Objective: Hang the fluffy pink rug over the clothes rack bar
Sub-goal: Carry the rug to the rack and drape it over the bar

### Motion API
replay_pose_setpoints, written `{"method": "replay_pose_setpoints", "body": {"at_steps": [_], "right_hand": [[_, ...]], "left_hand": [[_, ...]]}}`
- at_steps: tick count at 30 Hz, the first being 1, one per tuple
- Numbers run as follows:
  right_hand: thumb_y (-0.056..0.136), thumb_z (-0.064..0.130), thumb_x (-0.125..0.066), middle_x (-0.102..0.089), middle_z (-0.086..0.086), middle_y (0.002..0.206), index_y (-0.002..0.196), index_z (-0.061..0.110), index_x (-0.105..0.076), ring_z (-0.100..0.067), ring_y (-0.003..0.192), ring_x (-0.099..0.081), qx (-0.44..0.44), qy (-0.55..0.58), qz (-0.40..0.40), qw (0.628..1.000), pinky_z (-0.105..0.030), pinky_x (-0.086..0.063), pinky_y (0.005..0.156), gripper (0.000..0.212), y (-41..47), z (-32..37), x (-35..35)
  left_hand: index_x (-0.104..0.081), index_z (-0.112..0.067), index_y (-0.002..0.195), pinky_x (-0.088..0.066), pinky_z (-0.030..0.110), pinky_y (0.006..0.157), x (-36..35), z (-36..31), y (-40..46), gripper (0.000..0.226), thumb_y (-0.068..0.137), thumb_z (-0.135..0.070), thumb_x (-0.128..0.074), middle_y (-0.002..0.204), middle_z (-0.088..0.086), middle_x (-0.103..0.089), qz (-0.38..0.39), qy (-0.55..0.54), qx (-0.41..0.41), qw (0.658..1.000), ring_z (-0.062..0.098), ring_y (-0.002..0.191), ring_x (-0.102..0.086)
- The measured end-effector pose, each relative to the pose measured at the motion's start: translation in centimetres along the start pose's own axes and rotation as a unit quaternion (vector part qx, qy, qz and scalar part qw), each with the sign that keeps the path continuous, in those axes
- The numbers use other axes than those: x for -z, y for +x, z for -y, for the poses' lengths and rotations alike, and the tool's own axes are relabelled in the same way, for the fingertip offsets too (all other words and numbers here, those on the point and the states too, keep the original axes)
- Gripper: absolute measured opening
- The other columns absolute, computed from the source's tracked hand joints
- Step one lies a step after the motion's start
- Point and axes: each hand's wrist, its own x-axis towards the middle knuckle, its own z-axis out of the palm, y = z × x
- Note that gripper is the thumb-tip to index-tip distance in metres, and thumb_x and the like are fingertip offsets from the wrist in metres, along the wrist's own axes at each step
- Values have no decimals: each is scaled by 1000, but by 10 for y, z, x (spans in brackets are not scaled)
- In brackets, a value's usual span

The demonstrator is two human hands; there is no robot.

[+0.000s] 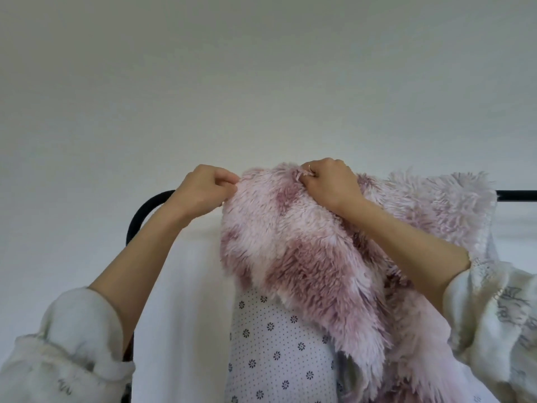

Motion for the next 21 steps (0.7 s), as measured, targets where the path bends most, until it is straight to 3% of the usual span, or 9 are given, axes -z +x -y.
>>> {"method": "replay_pose_setpoints", "body": {"at_steps": [2, 5, 7, 9, 12, 14, 16, 18, 21], "right_hand": [[93, 19, -48, -39, -3, 51, 51, 13, -40, -27, 62, -43, -50, 62, -15, 997, -29, -26, 52, 43, 4, -3, 0], [94, 19, -49, -40, -4, 51, 53, 11, -47, -25, 52, -38, -133, 173, -49, 975, -30, -31, 59, 41, 11, -2, 4], [93, 21, -52, -39, -4, 51, 52, 18, -46, -20, 46, -33, -184, 259, -81, 945, -28, -29, 55, 42, 17, 0, 9], [93, 21, -55, -37, -3, 52, 65, 14, -62, -17, 45, -29, -219, 320, -96, 917, -28, -23, 49, 29, 21, 2, 13], [92, 18, -55, -48, -6, 59, 106, -8, -65, -12, 40, -31, -251, 366, -112, 889, -25, -21, 49, 31, 25, -5, 14], [92, 16, -55, -62, -12, 73, 111, -11, -62, -8, 37, -32, -257, 378, -112, 882, -24, -20, 50, 34, 24, -9, 15], [92, 17, -56, -58, 1, 58, 83, -5, -69, -12, 42, -32, -263, 374, -107, 883, -24, -21, 51, 27, 24, -10, 18], [92, 18, -56, -42, 3, 37, 52, 12, -41, -16, 47, -27, -273, 362, -99, 886, -26, -21, 50, 43, 26, -10, 19], [92, 18, -55, -30, -5, 52, 57, 14, -34, -18, 47, -25, -274, 363, -102, 885, -27, -20, 49, 41, 26, -8, 21]], "left_hand": [[-63, -15, 110, -51, 26, 76, 6, 4, -10, 31, 86, 0, -50, 106, 5, -66, 129, 22, 24, 991, 16, 87, -63], [-45, -25, 133, -54, 26, 82, 6, 14, -24, 55, 84, -8, -63, 132, 1, -53, 314, 96, 63, 942, 7, 97, -61], [-24, -30, 145, -54, 24, 81, -4, 16, -29, 83, 78, -24, -73, 143, 1, -41, 314, 124, 55, 940, 10, 97, -62], [-19, -30, 144, -50, 14, 65, -16, 11, -37, 90, 75, -30, -76, 130, -2, -48, 278, 146, 25, 949, 9, 81, -60], [-43, -33, 96, -39, 15, 51, -31, 6, -39, 34, 79, -26, -71, 83, -11, -51, 207, 149, -39, 966, 5, 61, -49], [-36, -23, 65, -29, 25, 53, -32, 5, -34, 32, 80, -20, -64, 72, 0, -45, 148, 181, -79, 969, 13, 56, -38], [-30, -19, 59, -25, 28, 55, -31, 3, -31, 37, 78, -18, -62, 68, 3, -41, 142, 191, -71, 969, 15, 56, -33], [-37, -21, 65, -32, 23, 50, -32, 0, -34, 35, 78, -25, -69, 66, -3, -45, 200, 172, -60, 963, 10, 50, -41], [-47, -31, 94, -35, 11, 48, -40, -1, -41, 32, 76, -32, -73, 82, -22, -48, 260, 173, -68, 948, -4, 62, -49]]}}
